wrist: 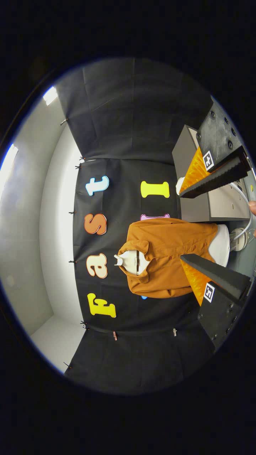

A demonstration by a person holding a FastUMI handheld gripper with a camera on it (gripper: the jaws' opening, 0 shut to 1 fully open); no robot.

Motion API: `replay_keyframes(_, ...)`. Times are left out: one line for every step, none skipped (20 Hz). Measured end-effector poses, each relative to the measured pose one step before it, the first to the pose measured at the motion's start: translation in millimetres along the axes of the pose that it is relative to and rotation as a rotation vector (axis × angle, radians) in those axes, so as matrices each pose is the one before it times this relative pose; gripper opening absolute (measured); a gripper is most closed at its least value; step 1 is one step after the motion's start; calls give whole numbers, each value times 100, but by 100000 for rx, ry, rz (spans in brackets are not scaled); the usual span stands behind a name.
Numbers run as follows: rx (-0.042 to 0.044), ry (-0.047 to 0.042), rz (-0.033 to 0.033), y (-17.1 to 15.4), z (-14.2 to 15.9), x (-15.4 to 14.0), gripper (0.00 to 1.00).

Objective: Iron the clothes twice with a garment steamer, once on the left side and once on the right side.

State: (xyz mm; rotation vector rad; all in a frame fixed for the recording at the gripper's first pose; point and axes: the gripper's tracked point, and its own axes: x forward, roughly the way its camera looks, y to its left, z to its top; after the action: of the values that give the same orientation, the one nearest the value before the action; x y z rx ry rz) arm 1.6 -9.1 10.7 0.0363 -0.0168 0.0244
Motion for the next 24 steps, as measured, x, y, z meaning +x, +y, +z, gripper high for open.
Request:
replay_keyframes(-1082,-501,-384,-603,279,255,98)
replay_keyframes(-1278,-826,-760,-852,367,312,98)
replay_keyframes(-144,-327,-1111,-1051,233,438,98)
replay_keyframes(1440,239,-1025,-1055,23,484,98)
replay_keyframes(1847,1320,-843,-1201,-89,700,98)
replay_keyframes(1292,1989,-848,-1056,-190,857,98)
replay_keyframes(313,2603,-665,-1265,-355,1122,98)
replay_keyframes(-462,3281,-823,-1334,-457,1150,98)
replay_keyframes(-377,3813,-519,-1349,-632,1466,98)
replay_keyframes(-192,4634,-402,-1271,-607,1374,98)
replay_keyframes(525,5110,129,-1171,-778,1658,98)
replay_keyframes(744,4317,757,-722,-677,1490,99)
replay_keyframes(890,4415,1328,-711,-656,1673,99)
replay_keyframes(546,4497,948,-714,-571,1692,99)
replay_keyframes(174,3991,1535,-634,-497,1929,99)
replay_keyframes(-80,3120,1173,-671,-475,1756,99)
replay_keyframes(-652,3567,78,-946,-559,1858,99)
replay_keyframes(-692,3835,-355,-948,-589,1779,99)
replay_keyframes(-49,3555,1132,-526,-394,1741,99)
replay_keyframes(477,4157,702,-468,-612,1682,98)
replay_keyframes(460,4526,1054,-421,-671,1721,99)
replay_keyframes(578,4206,237,-559,-653,1691,99)
replay_keyframes(-100,3694,-226,-675,-481,1613,99)
replay_keyframes(-132,2937,42,-528,-494,1530,99)
